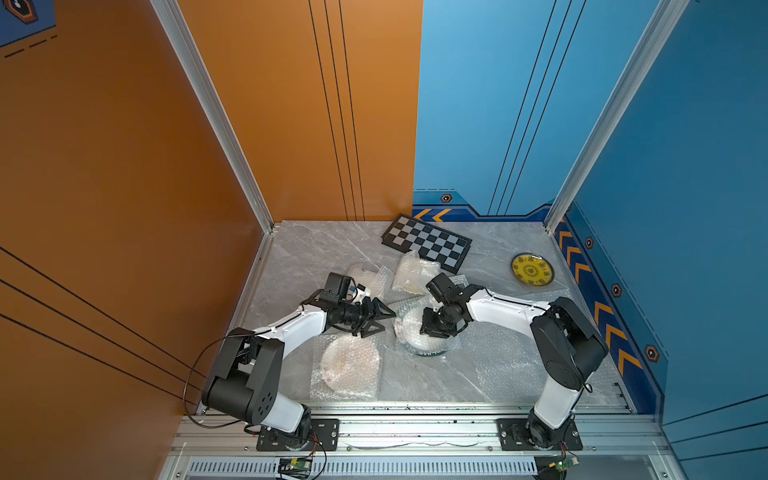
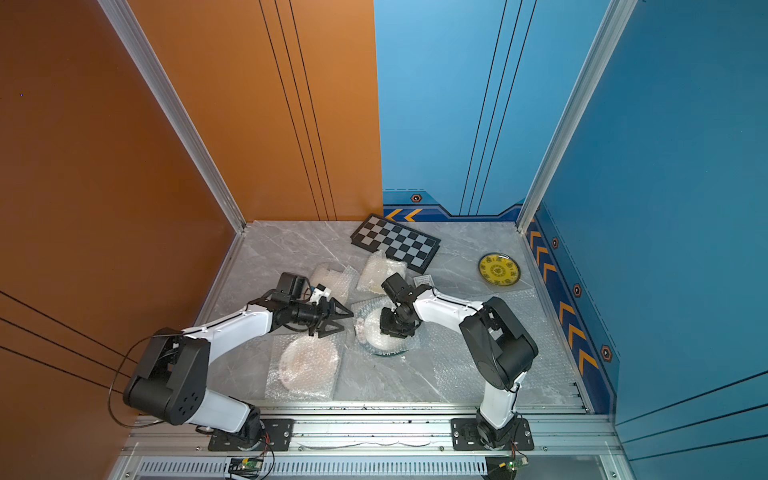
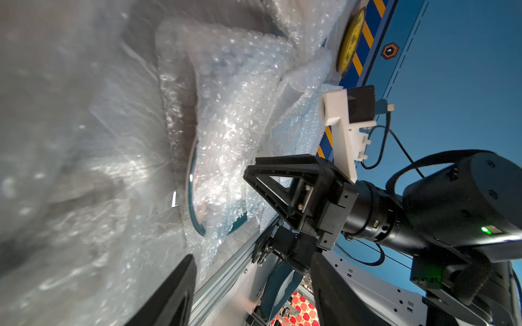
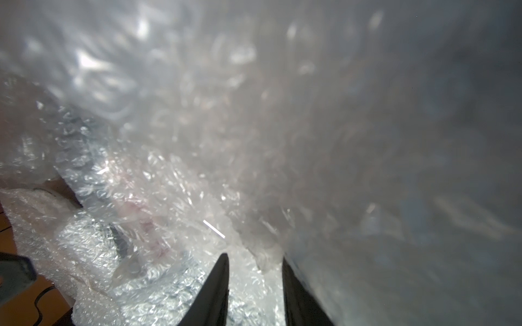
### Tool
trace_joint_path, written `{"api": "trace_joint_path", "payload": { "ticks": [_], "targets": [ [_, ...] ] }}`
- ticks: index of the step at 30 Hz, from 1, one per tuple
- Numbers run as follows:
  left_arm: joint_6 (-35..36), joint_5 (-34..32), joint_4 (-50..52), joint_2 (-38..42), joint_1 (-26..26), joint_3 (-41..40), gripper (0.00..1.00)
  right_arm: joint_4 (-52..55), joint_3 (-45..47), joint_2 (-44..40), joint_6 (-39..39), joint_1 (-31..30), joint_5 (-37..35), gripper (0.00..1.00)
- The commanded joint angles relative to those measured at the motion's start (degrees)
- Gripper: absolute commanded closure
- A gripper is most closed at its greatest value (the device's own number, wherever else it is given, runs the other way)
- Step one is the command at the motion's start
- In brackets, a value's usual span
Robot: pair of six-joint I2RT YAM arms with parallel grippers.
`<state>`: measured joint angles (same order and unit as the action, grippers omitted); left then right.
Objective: Unpack dinner plates from bubble wrap
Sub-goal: Unwrap the bubble wrap at the center of the board.
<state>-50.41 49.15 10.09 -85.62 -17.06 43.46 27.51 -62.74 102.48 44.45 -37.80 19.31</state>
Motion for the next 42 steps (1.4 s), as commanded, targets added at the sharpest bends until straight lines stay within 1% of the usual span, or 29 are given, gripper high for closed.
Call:
{"api": "trace_joint_path", "payload": {
  "ticks": [1, 5, 8, 9, 13, 18, 22, 25, 28, 32, 34, 38, 40, 42],
  "targets": [
    [7.14, -1.59, 6.79, -1.05, 0.17, -0.12, 0.29, 0.70, 2.01, -0.43, -0.19, 0.92, -1.26, 0.66],
    [9.81, -1.39, 5.45, -2.91, 0.05, -1.69, 0.28, 1.64, 1.75, -0.02, -1.13, 2.74, -1.05, 0.66],
    [10.58, -0.50, 1.33, -5.07, -0.56, -3.35, 0.28, 2.13, 2.70, 0.51, -2.01, 4.79, -0.60, 0.66],
    [9.86, -0.24, -1.60, -5.86, -0.71, -3.73, 0.29, 2.18, 3.12, 0.84, -2.48, 5.49, -0.51, 0.66],
    [6.00, 0.15, -7.65, -7.26, -1.96, -4.32, 0.30, 3.12, 4.19, 1.96, -4.77, 8.09, -0.30, 0.66],
    [1.58, -0.11, -14.93, -8.27, -5.17, -4.59, 0.32, 3.61, 4.21, 2.43, -5.86, 9.50, 0.25, 0.66],
    [-3.41, 0.71, -25.08, -10.14, -6.77, -7.43, 0.36, 3.63, 4.21, 3.18, -6.09, 10.41, 0.95, 0.66],
    [-3.23, 0.31, -25.74, -11.05, -7.68, -8.33, 0.36, 3.78, 4.12, 3.15, -6.13, 10.98, 1.51, 0.66],
    [-2.61, -0.32, -26.03, -10.99, -7.41, -9.59, 0.36, 4.31, 3.68, 2.99, -6.42, 11.34, 1.93, 0.66],
    [-3.74, -0.51, -29.98, -12.03, -7.49, -10.09, 0.37, 4.57, 3.70, 2.88, -6.87, 11.43, 2.47, 0.66],
    [-5.28, -0.53, -32.95, -13.70, -8.49, -9.47, 0.39, 4.67, 3.84, 2.83, -7.11, 11.43, 2.66, 0.66],
    [-8.86, -1.22, -37.94, -16.87, -12.07, -7.33, 0.45, 5.01, 3.88, 2.43, -7.49, 11.42, 2.83, 0.66],
    [-9.37, -1.98, -38.31, -17.09, -13.01, -7.23, 0.46, 5.02, 3.86, 2.19, -7.53, 11.52, 2.88, 0.66],
    [-9.65, -2.68, -38.39, -16.65, -13.02, -8.12, 0.50, 5.02, 3.91, 1.86, -7.71, 11.61, 3.01, 0.66]
  ]
}}
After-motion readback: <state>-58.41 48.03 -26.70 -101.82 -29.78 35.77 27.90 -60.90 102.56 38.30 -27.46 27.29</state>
